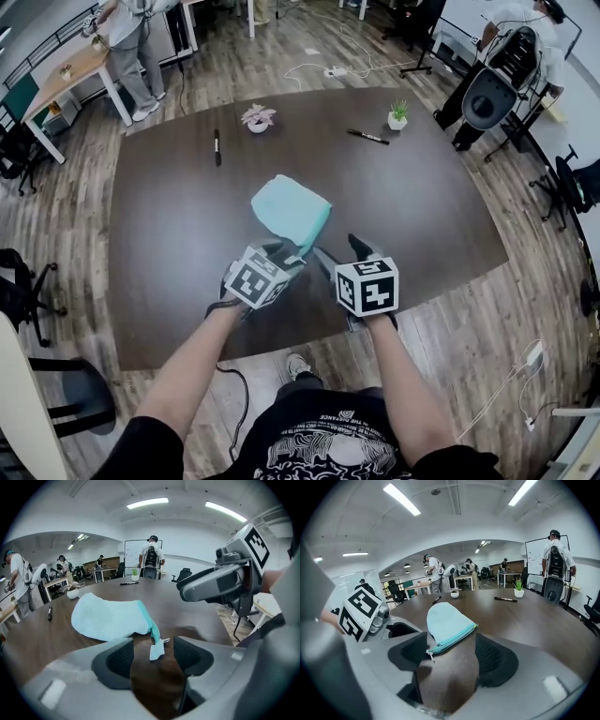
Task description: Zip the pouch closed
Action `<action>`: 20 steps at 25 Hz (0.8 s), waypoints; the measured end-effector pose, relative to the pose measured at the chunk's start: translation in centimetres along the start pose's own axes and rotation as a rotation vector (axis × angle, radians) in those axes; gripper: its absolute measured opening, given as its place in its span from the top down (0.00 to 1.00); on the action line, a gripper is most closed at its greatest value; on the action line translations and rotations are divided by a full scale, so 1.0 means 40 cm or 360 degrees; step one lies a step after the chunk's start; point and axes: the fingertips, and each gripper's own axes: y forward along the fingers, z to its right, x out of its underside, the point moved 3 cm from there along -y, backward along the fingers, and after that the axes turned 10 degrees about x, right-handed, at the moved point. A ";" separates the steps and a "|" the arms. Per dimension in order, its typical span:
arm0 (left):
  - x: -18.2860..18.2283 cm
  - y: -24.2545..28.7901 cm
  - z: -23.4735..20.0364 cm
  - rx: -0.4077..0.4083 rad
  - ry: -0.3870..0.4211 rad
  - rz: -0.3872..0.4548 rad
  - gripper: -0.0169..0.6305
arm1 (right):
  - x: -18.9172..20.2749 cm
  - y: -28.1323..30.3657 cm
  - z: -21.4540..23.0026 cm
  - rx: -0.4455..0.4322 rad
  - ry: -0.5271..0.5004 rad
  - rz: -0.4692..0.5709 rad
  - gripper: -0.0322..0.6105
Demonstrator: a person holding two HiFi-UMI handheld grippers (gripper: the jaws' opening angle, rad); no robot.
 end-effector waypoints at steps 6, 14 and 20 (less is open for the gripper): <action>0.020 0.011 0.007 0.0037 -0.0003 -0.0032 0.59 | 0.007 -0.002 0.005 0.0013 0.0025 -0.0014 0.44; 0.035 0.014 -0.012 0.0071 -0.0008 -0.0041 0.73 | 0.017 0.016 -0.014 0.0010 0.0038 -0.0039 0.44; 0.032 0.018 -0.012 0.0049 0.0061 -0.0075 0.86 | 0.027 0.015 -0.009 0.0021 0.0065 -0.0042 0.44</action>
